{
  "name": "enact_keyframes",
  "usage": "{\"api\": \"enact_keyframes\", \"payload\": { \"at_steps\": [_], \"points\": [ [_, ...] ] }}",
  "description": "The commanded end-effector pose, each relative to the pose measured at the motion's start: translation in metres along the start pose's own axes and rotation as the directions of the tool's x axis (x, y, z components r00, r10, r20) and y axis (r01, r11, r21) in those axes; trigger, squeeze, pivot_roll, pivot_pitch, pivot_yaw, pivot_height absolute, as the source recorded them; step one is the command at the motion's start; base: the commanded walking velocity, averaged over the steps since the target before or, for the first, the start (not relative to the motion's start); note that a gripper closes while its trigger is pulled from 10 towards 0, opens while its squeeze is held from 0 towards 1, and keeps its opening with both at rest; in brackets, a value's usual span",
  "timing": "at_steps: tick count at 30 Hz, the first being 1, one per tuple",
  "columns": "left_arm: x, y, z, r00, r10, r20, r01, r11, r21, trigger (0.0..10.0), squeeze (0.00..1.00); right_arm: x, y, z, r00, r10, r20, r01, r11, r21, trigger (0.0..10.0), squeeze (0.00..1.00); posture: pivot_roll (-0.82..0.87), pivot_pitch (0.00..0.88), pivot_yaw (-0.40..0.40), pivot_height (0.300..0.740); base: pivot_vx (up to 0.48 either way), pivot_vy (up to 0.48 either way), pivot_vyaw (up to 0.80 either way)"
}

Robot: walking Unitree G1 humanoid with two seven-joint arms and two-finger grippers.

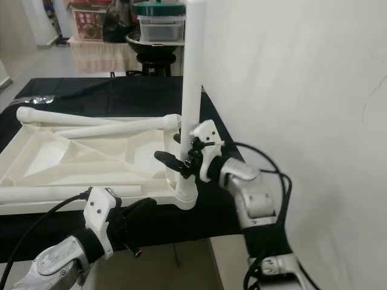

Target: Building children table

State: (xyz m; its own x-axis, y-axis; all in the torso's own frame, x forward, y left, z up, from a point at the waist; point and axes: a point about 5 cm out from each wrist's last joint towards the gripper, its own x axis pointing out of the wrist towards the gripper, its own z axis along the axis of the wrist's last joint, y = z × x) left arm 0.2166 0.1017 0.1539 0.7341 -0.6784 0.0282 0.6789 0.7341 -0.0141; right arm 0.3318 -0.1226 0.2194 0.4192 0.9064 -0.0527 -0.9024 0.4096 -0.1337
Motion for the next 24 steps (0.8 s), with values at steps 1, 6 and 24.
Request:
{"api": "enact_keyframes", "payload": {
  "at_steps": [1, 6, 24],
  "points": [
    [0.001, 0.000, -0.003, 1.000, 0.001, -0.009, -0.001, 1.000, 0.004, 10.0, 0.00, 0.008, 0.006, 0.004, 0.993, 0.120, 0.018, -0.119, 0.993, -0.020, 10.0, 0.00, -0.05, 0.000, -0.066, 0.740, 0.000, 0.000, 0.00],
    [0.001, 0.000, -0.003, 1.000, 0.014, -0.002, -0.014, 1.000, 0.005, 10.0, 0.00, 0.010, -0.019, 0.013, 0.977, 0.215, 0.000, -0.215, 0.977, -0.010, 3.2, 0.00, -0.04, 0.000, -0.069, 0.740, 0.000, 0.000, 0.00],
    [0.000, -0.001, 0.000, 1.000, 0.021, 0.009, -0.021, 1.000, 0.009, 10.0, 0.00, -0.017, -0.023, -0.012, 0.997, 0.079, -0.026, -0.078, 0.996, 0.040, 0.0, 0.00, -0.04, 0.000, -0.076, 0.740, 0.000, 0.000, 0.00]
  ]
}}
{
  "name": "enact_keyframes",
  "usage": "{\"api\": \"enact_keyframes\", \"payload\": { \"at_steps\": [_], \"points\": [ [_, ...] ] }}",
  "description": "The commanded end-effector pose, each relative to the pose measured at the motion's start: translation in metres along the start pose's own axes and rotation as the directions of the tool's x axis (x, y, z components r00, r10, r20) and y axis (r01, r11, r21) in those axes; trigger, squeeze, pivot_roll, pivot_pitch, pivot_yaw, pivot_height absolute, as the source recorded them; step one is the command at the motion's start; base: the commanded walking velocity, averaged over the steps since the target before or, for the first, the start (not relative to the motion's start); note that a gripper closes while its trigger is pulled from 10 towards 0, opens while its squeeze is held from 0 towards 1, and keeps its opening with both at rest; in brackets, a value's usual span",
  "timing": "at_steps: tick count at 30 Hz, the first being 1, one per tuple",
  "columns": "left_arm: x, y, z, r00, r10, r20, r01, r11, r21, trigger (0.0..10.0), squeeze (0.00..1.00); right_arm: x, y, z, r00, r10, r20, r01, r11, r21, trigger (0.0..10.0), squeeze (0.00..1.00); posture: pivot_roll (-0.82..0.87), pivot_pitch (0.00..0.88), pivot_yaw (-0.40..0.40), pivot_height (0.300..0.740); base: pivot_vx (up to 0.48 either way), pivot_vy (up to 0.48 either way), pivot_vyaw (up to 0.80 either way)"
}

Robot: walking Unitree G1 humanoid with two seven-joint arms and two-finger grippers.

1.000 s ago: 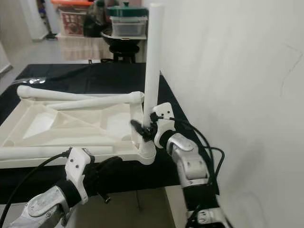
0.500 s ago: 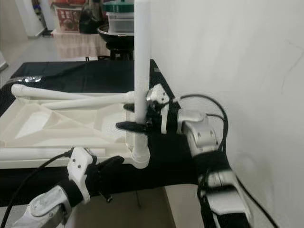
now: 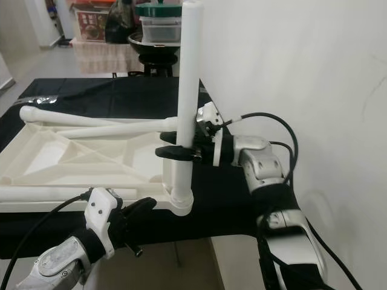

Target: Building children table

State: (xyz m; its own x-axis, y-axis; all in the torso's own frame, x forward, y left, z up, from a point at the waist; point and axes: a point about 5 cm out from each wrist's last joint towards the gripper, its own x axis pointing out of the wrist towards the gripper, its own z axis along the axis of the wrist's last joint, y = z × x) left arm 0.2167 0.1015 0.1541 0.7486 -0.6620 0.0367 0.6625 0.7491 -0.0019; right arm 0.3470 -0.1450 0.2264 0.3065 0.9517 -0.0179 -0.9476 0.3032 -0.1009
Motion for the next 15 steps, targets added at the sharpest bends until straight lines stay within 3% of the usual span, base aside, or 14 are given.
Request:
{"api": "enact_keyframes", "payload": {
  "at_steps": [1, 3, 4, 5, 6, 7, 8, 9, 10, 14, 15],
  "points": [
    [0.000, -0.001, 0.000, 1.000, 0.001, 0.002, -0.001, 1.000, -0.003, 10.0, 0.00, 0.004, 0.008, -0.030, 0.982, -0.157, -0.108, 0.161, 0.987, 0.025, 0.0, 0.00, -0.04, 0.000, -0.085, 0.740, 0.000, 0.000, 0.00],
    [0.000, -0.001, 0.000, 1.000, 0.001, 0.002, -0.001, 1.000, -0.003, 10.0, 0.00, 0.004, 0.008, -0.030, 0.982, -0.157, -0.108, 0.161, 0.987, 0.025, 0.0, 0.00, -0.04, 0.000, -0.085, 0.740, 0.000, 0.000, 0.00],
    [-0.001, -0.001, 0.001, 1.000, 0.002, 0.004, -0.002, 1.000, -0.001, 10.0, 0.00, 0.015, 0.013, -0.043, 0.930, -0.340, -0.139, 0.347, 0.937, 0.036, 0.0, 0.00, -0.05, 0.000, -0.086, 0.740, 0.000, 0.000, 0.00],
    [-0.001, -0.001, 0.001, 1.000, 0.002, 0.004, -0.002, 1.000, -0.001, 10.0, 0.00, 0.015, 0.013, -0.043, 0.930, -0.340, -0.139, 0.347, 0.937, 0.036, 0.0, 0.00, -0.05, 0.000, -0.086, 0.740, 0.000, 0.000, 0.00],
    [-0.001, 0.001, 0.002, 1.000, 0.006, 0.007, -0.006, 1.000, 0.000, 10.0, 0.00, 0.036, 0.042, -0.068, 0.859, -0.480, -0.178, 0.502, 0.857, 0.113, 0.0, 0.00, -0.06, 0.000, -0.067, 0.740, 0.000, 0.000, 0.00],
    [-0.001, 0.001, 0.002, 1.000, 0.006, 0.007, -0.006, 1.000, 0.000, 10.0, 0.00, 0.036, 0.042, -0.068, 0.859, -0.480, -0.178, 0.502, 0.857, 0.113, 0.0, 0.00, -0.06, 0.000, -0.067, 0.740, 0.000, 0.000, 0.00],
    [0.000, 0.002, 0.002, 1.000, 0.008, 0.008, -0.008, 1.000, 0.002, 10.0, 0.00, 0.051, 0.066, -0.080, 0.814, -0.539, -0.215, 0.571, 0.809, 0.136, 0.0, 0.00, -0.06, 0.000, -0.063, 0.740, 0.000, 0.000, 0.00],
    [0.000, 0.002, 0.002, 1.000, 0.008, 0.008, -0.008, 1.000, 0.002, 10.0, 0.00, 0.051, 0.066, -0.080, 0.814, -0.539, -0.215, 0.571, 0.809, 0.136, 0.0, 0.00, -0.06, 0.000, -0.063, 0.740, 0.000, 0.000, 0.00],
    [0.001, 0.002, 0.002, 1.000, 0.009, 0.009, -0.009, 1.000, 0.003, 10.0, 0.00, 0.057, 0.077, -0.085, 0.788, -0.567, -0.238, 0.607, 0.781, 0.148, 0.0, 0.00, -0.06, 0.000, -0.075, 0.740, 0.000, 0.000, 0.00],
    [0.002, 0.002, 0.002, 1.000, 0.005, 0.011, -0.005, 1.000, 0.001, 10.0, 0.00, 0.064, 0.073, -0.083, 0.795, -0.558, -0.237, 0.595, 0.794, 0.126, 0.0, 0.00, -0.06, 0.000, -0.075, 0.740, 0.000, 0.000, 0.00],
    [0.002, 0.002, 0.002, 1.000, 0.005, 0.012, -0.005, 1.000, 0.001, 10.0, 0.00, 0.064, 0.069, -0.081, 0.794, -0.560, -0.236, 0.596, 0.794, 0.119, 5.3, 0.00, -0.06, 0.000, -0.075, 0.740, 0.000, 0.000, 0.00]
  ]
}}
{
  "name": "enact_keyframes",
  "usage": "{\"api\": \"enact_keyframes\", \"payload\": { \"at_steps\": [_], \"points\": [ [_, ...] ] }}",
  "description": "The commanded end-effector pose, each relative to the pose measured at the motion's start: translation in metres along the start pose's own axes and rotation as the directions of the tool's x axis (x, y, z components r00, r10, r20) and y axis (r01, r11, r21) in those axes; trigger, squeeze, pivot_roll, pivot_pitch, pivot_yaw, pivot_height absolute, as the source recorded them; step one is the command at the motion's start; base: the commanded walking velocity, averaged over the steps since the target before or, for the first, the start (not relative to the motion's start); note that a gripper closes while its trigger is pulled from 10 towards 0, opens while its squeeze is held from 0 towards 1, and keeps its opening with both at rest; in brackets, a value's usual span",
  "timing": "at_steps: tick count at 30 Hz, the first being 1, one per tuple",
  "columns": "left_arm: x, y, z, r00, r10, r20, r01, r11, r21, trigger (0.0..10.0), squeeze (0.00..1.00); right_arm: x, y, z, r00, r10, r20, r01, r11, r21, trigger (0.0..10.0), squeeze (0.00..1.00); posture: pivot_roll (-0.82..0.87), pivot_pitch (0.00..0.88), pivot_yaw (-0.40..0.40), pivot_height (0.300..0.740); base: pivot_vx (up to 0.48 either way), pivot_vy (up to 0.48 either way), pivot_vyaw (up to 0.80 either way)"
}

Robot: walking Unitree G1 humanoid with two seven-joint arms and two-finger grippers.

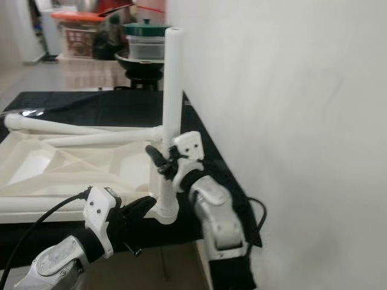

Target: Building children table

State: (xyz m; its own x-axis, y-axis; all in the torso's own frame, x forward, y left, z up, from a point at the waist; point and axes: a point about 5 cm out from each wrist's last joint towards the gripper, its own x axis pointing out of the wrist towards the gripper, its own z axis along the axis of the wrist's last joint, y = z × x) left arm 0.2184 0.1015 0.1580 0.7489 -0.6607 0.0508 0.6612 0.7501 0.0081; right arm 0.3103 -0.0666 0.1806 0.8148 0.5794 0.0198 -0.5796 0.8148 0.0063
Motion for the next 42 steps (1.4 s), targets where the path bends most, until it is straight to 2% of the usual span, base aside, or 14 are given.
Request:
{"api": "enact_keyframes", "payload": {
  "at_steps": [1, 2, 3, 5, 7, 12, 13, 24, 25, 27, 28, 30, 40, 42],
  "points": [
    [0.000, 0.001, -0.001, 1.000, 0.004, -0.002, -0.004, 1.000, -0.010, 10.0, 0.00, -0.003, 0.000, -0.043, 0.977, 0.005, -0.212, -0.001, 1.000, 0.022, 5.3, 0.00, -0.06, 0.000, -0.075, 0.740, 0.000, 0.000, 0.00],
    [0.000, 0.002, -0.001, 1.000, 0.009, 0.000, -0.009, 1.000, -0.009, 10.0, 0.00, -0.001, -0.002, -0.041, 0.979, 0.006, -0.205, -0.002, 1.000, 0.022, 9.5, 0.00, -0.06, 0.000, -0.074, 0.740, 0.000, 0.000, 0.00],
    [0.000, 0.002, -0.001, 1.000, 0.009, 0.000, -0.009, 1.000, -0.009, 10.0, 0.00, -0.001, -0.002, -0.041, 0.979, 0.006, -0.205, -0.002, 1.000, 0.022, 9.5, 0.00, -0.06, 0.000, -0.074, 0.740, 0.000, 0.000, 0.00],
    [0.001, 0.003, -0.001, 1.000, 0.017, 0.002, -0.017, 1.000, -0.007, 10.0, 0.00, 0.002, -0.001, -0.029, 0.979, 0.138, -0.149, -0.134, 0.990, 0.032, 10.0, 1.00, -0.05, 0.000, -0.071, 0.740, 0.000, 0.000, 0.00],
    [0.001, 0.003, -0.001, 1.000, 0.017, 0.002, -0.017, 1.000, -0.007, 10.0, 0.00, 0.002, -0.001, -0.029, 0.979, 0.138, -0.149, -0.134, 0.990, 0.032, 10.0, 1.00, -0.05, 0.000, -0.071, 0.740, 0.000, 0.000, 0.00],
    [0.002, 0.003, -0.001, 1.000, 0.015, 0.000, -0.015, 1.000, -0.008, 10.0, 0.00, -0.001, -0.011, -0.001, 0.912, 0.407, -0.054, -0.409, 0.911, -0.050, 10.0, 1.00, -0.04, 0.000, -0.071, 0.740, 0.000, 0.000, 0.00],
    [0.002, 0.003, -0.002, 1.000, 0.015, 0.000, -0.015, 1.000, -0.009, 10.0, 0.00, -0.002, -0.018, 0.004, 0.895, 0.441, -0.065, -0.445, 0.891, -0.090, 10.0, 0.00, -0.03, 0.000, -0.076, 0.740, 0.000, 0.000, 0.00],
    [0.005, 0.004, -0.005, 1.000, 0.021, 0.000, -0.021, 1.000, -0.007, 10.0, 0.00, 0.010, -0.049, 0.022, 0.782, 0.612, -0.116, -0.623, 0.777, -0.096, 10.0, 0.00, 0.00, 0.000, -0.090, 0.740, 0.000, 0.000, 0.00],
    [0.006, 0.004, -0.006, 1.000, 0.021, -0.001, -0.021, 1.000, -0.008, 10.0, 0.00, 0.014, -0.053, 0.023, 0.775, 0.619, -0.128, -0.630, 0.772, -0.081, 5.2, 0.00, 0.01, 0.000, -0.092, 0.740, 0.000, 0.000, 0.00],
    [0.006, 0.004, -0.007, 1.000, 0.021, -0.002, -0.021, 1.000, -0.008, 10.0, 0.00, 0.016, -0.055, 0.024, 0.770, 0.623, -0.135, -0.635, 0.769, -0.072, 5.2, 0.00, 0.01, 0.000, -0.092, 0.740, 0.000, 0.000, 0.00],
    [0.006, 0.003, -0.007, 1.000, 0.020, -0.002, -0.020, 1.000, -0.009, 10.0, 0.00, 0.018, -0.058, 0.024, 0.772, 0.620, -0.140, -0.632, 0.772, -0.066, 1.0, 0.00, 0.01, 0.000, -0.091, 0.740, 0.000, 0.000, 0.00],
    [0.006, 0.003, -0.007, 1.000, 0.020, -0.002, -0.020, 1.000, -0.010, 10.0, 0.00, 0.018, -0.061, 0.023, 0.769, 0.622, -0.145, -0.634, 0.771, -0.058, 0.0, 0.00, 0.01, 0.000, -0.093, 0.740, 0.000, 0.000, 0.00],
    [0.003, 0.000, -0.007, 1.000, 0.015, 0.000, -0.015, 1.000, -0.014, 10.0, 0.00, 0.013, -0.077, 0.010, 0.797, 0.583, -0.157, -0.593, 0.804, -0.027, 0.0, 0.00, 0.00, 0.000, -0.087, 0.740, 0.000, 0.000, 0.00],
    [0.001, -0.002, -0.005, 1.000, 0.012, 0.003, -0.012, 1.000, -0.015, 10.0, 0.00, 0.013, -0.084, -0.003, 0.864, 0.459, -0.208, -0.478, 0.877, -0.053, 0.0, 0.00, 0.01, 0.000, -0.094, 0.740, 0.000, 0.000, 0.00]
  ]
}}
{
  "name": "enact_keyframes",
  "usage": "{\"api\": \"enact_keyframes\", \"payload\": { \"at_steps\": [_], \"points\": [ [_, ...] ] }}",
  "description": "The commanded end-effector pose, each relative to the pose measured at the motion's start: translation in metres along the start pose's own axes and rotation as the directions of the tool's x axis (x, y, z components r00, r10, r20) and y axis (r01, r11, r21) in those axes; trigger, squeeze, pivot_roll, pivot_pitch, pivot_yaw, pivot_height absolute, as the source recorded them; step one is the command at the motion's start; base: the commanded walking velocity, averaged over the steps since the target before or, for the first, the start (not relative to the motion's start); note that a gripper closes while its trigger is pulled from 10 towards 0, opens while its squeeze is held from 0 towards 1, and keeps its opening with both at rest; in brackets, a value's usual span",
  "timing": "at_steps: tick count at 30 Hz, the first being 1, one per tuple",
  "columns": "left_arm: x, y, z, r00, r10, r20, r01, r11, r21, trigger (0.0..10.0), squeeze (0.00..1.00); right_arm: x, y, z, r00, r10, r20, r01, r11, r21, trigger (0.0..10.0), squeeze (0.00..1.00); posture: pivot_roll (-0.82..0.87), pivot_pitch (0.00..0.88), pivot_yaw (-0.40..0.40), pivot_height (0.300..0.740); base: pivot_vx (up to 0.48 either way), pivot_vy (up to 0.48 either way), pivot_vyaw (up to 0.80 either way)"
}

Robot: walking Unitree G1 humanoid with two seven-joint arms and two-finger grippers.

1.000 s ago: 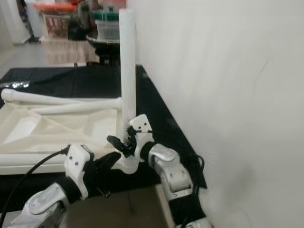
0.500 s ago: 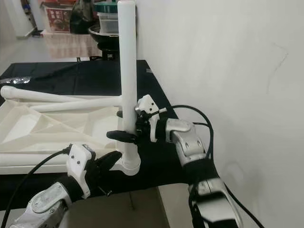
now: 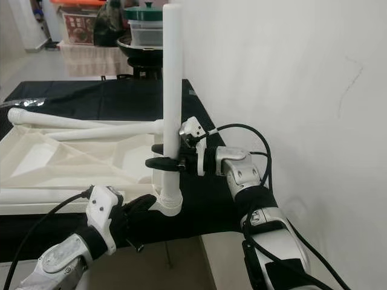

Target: Building children table

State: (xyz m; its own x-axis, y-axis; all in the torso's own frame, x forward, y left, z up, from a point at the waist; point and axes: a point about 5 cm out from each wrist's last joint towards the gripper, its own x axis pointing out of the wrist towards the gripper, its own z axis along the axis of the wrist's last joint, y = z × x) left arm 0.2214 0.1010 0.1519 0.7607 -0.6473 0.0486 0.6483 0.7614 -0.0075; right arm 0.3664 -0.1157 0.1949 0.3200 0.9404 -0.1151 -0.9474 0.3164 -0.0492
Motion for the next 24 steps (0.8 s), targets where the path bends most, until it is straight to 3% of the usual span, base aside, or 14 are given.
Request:
{"api": "enact_keyframes", "payload": {
  "at_steps": [1, 3, 5, 6, 7, 8, 9, 11, 18, 19, 20, 21, 22, 24],
  "points": [
    [-0.003, -0.005, 0.002, 1.000, -0.007, 0.006, 0.007, 1.000, -0.002, 10.0, 0.00, -0.008, -0.008, -0.032, 0.948, -0.282, -0.149, 0.287, 0.958, 0.015, 0.0, 0.00, 0.01, 0.000, -0.102, 0.740, 0.000, 0.000, 0.00],
    [-0.003, -0.005, 0.002, 1.000, -0.007, 0.006, 0.007, 1.000, -0.002, 10.0, 0.00, -0.008, -0.008, -0.032, 0.948, -0.282, -0.149, 0.287, 0.958, 0.015, 0.0, 0.00, 0.01, 0.000, -0.102, 0.740, 0.000, 0.000, 0.00],
    [-0.004, -0.006, 0.003, 1.000, -0.008, 0.006, 0.008, 1.000, -0.002, 10.0, 0.00, -0.009, -0.008, -0.041, 0.903, -0.382, -0.198, 0.392, 0.920, 0.009, 0.0, 0.00, 0.01, 0.000, -0.105, 0.740, 0.000, 0.000, 0.00],
    [-0.006, -0.006, 0.005, 1.000, -0.007, 0.006, 0.007, 1.000, -0.003, 10.0, 0.00, 0.003, 0.009, -0.057, 0.811, -0.556, -0.185, 0.572, 0.818, 0.051, 0.0, 0.00, 0.01, 0.005, -0.104, 0.740, 0.000, 0.000, 0.00],
    [-0.006, -0.006, 0.005, 1.000, -0.007, 0.006, 0.007, 1.000, -0.003, 10.0, 0.00, 0.003, 0.009, -0.057, 0.811, -0.556, -0.185, 0.572, 0.818, 0.051, 0.0, 0.00, 0.01, 0.005, -0.104, 0.740, 0.000, 0.000, 0.00],
    [-0.008, -0.005, 0.006, 1.000, -0.005, 0.005, 0.005, 1.000, -0.003, 10.0, 0.00, 0.011, 0.025, -0.063, 0.712, -0.681, -0.172, 0.701, 0.706, 0.101, 0.0, 0.00, 0.00, 0.016, -0.083, 0.740, 0.000, 0.000, 0.00],
    [-0.008, -0.005, 0.006, 1.000, -0.005, 0.005, 0.005, 1.000, -0.003, 10.0, 0.00, 0.011, 0.025, -0.063, 0.712, -0.681, -0.172, 0.701, 0.706, 0.101, 0.0, 0.00, 0.00, 0.016, -0.083, 0.740, 0.000, 0.000, 0.00],
    [-0.009, -0.004, 0.006, 1.000, -0.006, 0.001, 0.006, 1.000, -0.004, 10.0, 0.00, 0.021, 0.032, -0.056, 0.569, -0.811, -0.138, 0.822, 0.553, 0.139, 0.0, 0.00, 0.00, 0.005, -0.077, 0.740, 0.000, 0.000, 0.00],
    [-0.008, -0.003, 0.005, 1.000, -0.006, -0.001, 0.006, 1.000, -0.003, 10.0, 0.00, 0.048, 0.024, -0.031, 0.631, -0.774, -0.049, 0.773, 0.622, 0.124, 0.0, 0.00, 0.01, 0.000, -0.087, 0.740, 0.000, 0.000, 0.00],
    [-0.007, -0.003, 0.005, 1.000, -0.001, 0.002, 0.001, 1.000, 0.000, 10.0, 0.00, 0.054, 0.024, -0.025, 0.649, -0.760, -0.035, 0.757, 0.640, 0.131, 1.4, 0.00, 0.00, 0.000, -0.092, 0.740, 0.000, 0.000, 0.00],
    [-0.007, -0.003, 0.006, 1.000, 0.004, 0.004, -0.004, 1.000, 0.003, 10.0, 0.00, 0.059, 0.026, -0.018, 0.679, -0.734, -0.015, 0.730, 0.673, 0.115, 10.0, 0.00, 0.00, 0.000, -0.090, 0.740, 0.000, 0.000, 0.00],
    [-0.006, -0.002, 0.006, 1.000, 0.007, 0.005, -0.007, 1.000, 0.004, 10.0, 0.00, 0.062, 0.028, -0.014, 0.697, -0.717, -0.006, 0.713, 0.693, 0.102, 10.0, 0.00, 0.00, 0.000, -0.091, 0.740, 0.000, 0.000, 0.00],
    [-0.005, -0.002, 0.006, 1.000, 0.008, 0.007, -0.008, 1.000, 0.005, 10.0, 0.00, 0.063, 0.028, -0.012, 0.724, -0.690, 0.005, 0.686, 0.720, 0.103, 10.0, 1.00, 0.00, 0.000, -0.091, 0.740, 0.000, 0.000, 0.00],
    [-0.005, -0.002, 0.006, 1.000, 0.009, 0.007, -0.009, 1.000, 0.004, 10.0, 0.00, 0.063, 0.028, -0.011, 0.740, -0.672, 0.011, 0.668, 0.737, 0.104, 10.0, 1.00, 0.00, 0.000, -0.093, 0.740, 0.000, 0.000, 0.00]
  ]
}}
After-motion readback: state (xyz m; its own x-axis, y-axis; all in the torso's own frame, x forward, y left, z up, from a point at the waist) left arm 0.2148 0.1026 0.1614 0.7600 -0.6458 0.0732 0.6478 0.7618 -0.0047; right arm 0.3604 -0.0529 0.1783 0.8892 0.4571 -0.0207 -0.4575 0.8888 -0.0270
